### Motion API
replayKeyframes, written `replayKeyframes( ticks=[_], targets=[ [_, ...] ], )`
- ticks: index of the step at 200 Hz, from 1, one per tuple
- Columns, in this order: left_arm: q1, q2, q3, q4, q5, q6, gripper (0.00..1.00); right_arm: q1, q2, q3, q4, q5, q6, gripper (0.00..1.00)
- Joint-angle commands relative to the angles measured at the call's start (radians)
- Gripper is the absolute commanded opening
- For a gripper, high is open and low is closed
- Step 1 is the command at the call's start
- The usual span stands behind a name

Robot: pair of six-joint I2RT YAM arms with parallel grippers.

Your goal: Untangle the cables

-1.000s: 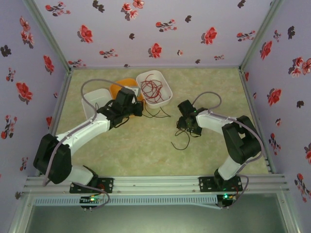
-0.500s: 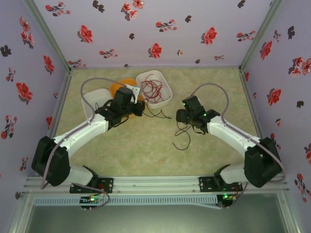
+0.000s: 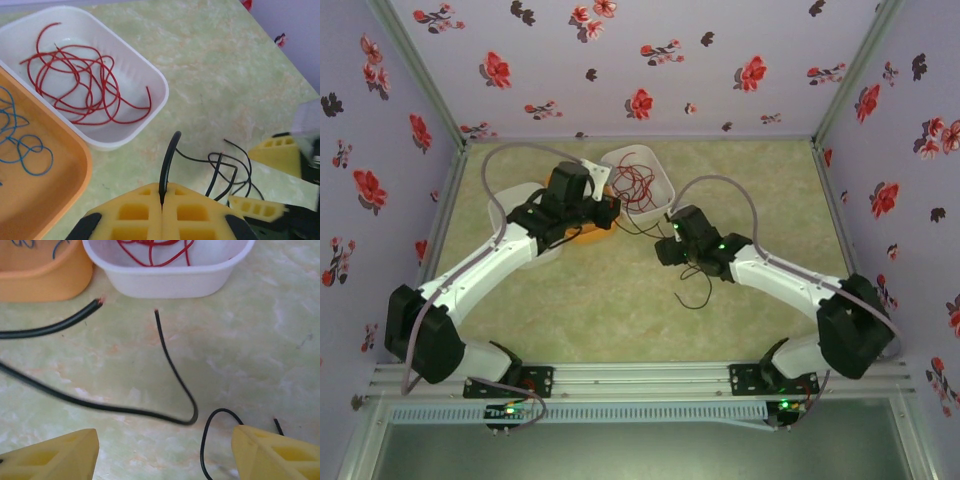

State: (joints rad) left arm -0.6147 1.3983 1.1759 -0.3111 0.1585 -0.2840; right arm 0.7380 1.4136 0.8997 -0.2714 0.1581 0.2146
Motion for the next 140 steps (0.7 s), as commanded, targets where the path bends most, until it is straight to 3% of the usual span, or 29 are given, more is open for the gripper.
replayKeyframes(
  ticks=[1, 13, 35, 69, 101, 140],
  targets=[
    [0.009, -0.014, 0.031, -0.050, 0.066, 0.033, 0.00, 0.007, 0.046, 0.039, 0.046, 0.020, -0.046, 0.70],
    [0.009, -0.023, 0.031, -0.067, 0.083, 0.041, 0.00, 0.007, 0.065, 0.042, 0.069, 0.036, -0.046, 0.64],
    [0.012, -0.043, 0.027, -0.105, 0.103, 0.058, 0.00, 0.008, 0.081, 0.050, 0.102, 0.116, -0.017, 0.41],
    [0.021, -0.068, 0.019, -0.170, 0.159, 0.080, 0.00, 0.006, 0.094, 0.085, 0.069, 0.297, 0.046, 0.25],
    [0.026, -0.082, 0.011, -0.230, 0.179, 0.109, 0.00, 0.004, 0.100, 0.112, 0.035, 0.321, 0.083, 0.23],
    [0.101, -0.155, -0.028, -0.221, 0.178, 0.066, 0.00, 0.004, 0.083, 0.122, 0.001, 0.306, 0.117, 0.29]
  ],
)
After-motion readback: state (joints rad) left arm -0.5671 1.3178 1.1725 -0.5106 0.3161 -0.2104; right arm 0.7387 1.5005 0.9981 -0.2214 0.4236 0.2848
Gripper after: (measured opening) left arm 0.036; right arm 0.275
